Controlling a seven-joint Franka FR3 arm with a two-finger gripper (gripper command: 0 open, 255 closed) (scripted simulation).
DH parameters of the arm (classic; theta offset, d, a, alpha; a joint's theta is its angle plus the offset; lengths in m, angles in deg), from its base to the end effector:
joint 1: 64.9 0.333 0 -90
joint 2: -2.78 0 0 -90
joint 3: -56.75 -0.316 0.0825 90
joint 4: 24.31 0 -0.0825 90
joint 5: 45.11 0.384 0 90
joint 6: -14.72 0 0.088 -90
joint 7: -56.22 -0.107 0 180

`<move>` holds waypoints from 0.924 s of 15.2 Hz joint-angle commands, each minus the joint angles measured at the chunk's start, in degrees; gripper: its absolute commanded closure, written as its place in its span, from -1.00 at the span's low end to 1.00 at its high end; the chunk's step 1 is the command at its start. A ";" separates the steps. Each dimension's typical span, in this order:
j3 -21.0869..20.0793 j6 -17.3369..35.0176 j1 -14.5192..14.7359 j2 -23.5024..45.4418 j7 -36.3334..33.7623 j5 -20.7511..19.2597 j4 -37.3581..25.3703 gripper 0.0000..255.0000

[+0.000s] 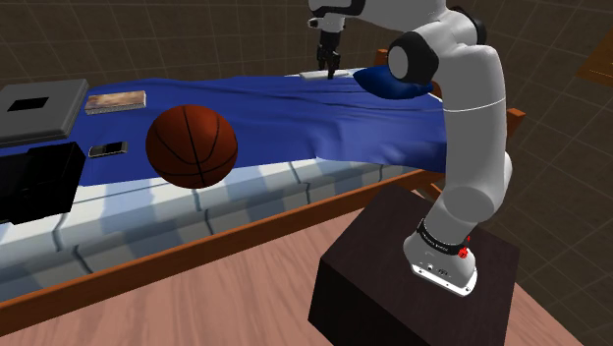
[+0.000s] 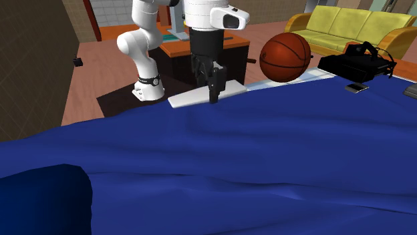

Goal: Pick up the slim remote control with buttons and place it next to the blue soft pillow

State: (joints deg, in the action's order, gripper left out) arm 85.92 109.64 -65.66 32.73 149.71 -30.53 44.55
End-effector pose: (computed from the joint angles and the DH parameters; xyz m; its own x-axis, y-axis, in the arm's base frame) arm 0.6508 -0.2480 0.5066 0.4144 0.9101 0.0080 0.9101 -0.4143 -0.0079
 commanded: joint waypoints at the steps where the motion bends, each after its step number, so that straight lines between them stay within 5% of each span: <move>1: 0.44 -0.26 -1.27 -0.37 1.68 0.01 0.19 1.00; 14: 3.52 -1.03 -13.62 0.55 16.64 1.65 -0.58 1.00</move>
State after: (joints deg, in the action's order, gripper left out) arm 89.24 108.64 -78.20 33.08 165.07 -29.07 44.15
